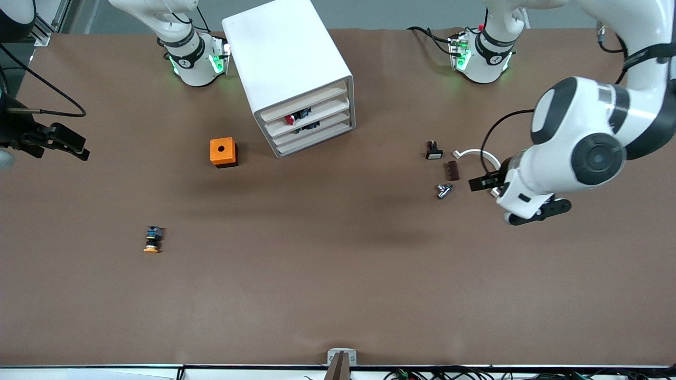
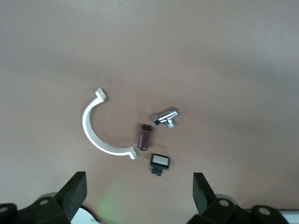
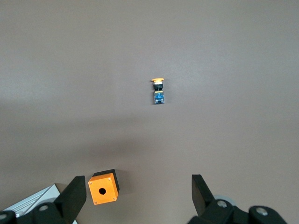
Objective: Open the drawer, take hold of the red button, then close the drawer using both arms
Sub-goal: 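Reach the left gripper toward the white cabinet's drawer front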
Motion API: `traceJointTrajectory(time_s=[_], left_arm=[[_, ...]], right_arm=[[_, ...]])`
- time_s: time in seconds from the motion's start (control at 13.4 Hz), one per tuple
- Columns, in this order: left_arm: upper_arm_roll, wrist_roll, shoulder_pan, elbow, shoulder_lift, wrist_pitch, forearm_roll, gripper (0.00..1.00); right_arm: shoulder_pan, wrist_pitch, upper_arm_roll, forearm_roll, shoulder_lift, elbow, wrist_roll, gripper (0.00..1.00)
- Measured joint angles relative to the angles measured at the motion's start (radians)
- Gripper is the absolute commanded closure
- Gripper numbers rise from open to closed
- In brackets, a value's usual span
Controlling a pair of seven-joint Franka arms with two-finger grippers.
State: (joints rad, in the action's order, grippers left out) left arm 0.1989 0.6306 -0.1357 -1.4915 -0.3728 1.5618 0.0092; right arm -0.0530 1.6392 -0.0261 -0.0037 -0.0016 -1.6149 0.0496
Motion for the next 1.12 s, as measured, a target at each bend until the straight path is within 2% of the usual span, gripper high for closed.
traceJointTrajectory(time_s=[0.37,0.52,0.75,0.97,1.12], left_arm=[[0.005,0.338,-0.165,0.043,-0.104,0.039,-0.020,0.00],[0.005,0.455,-0.218,0.050,-0.135,0.059,-0.073,0.00],[0.005,0.576,-0.258,0.052,-0.167,0.086,-0.174,0.00],[0.005,0.616,-0.282,0.053,-0.185,0.087,-0.245,0.00],[0.004,0.668,-0.284,0.053,-0.198,0.087,-0.349,0.00]], right_arm=[[-0.004,0.000,0.000,0.000,0.000,0.000,0.000,0.00],[-0.004,0.000,-0.001,0.000,0.000,0.000,0.000,0.00],[-0.003,0.000,-0.004,0.000,0.000,0.000,-0.001,0.00],[0.006,-0.004,-0.011,0.000,0.000,0.000,-0.001,0.00],[0.009,-0.006,-0.013,0.000,0.001,0.000,-0.001,0.00]])
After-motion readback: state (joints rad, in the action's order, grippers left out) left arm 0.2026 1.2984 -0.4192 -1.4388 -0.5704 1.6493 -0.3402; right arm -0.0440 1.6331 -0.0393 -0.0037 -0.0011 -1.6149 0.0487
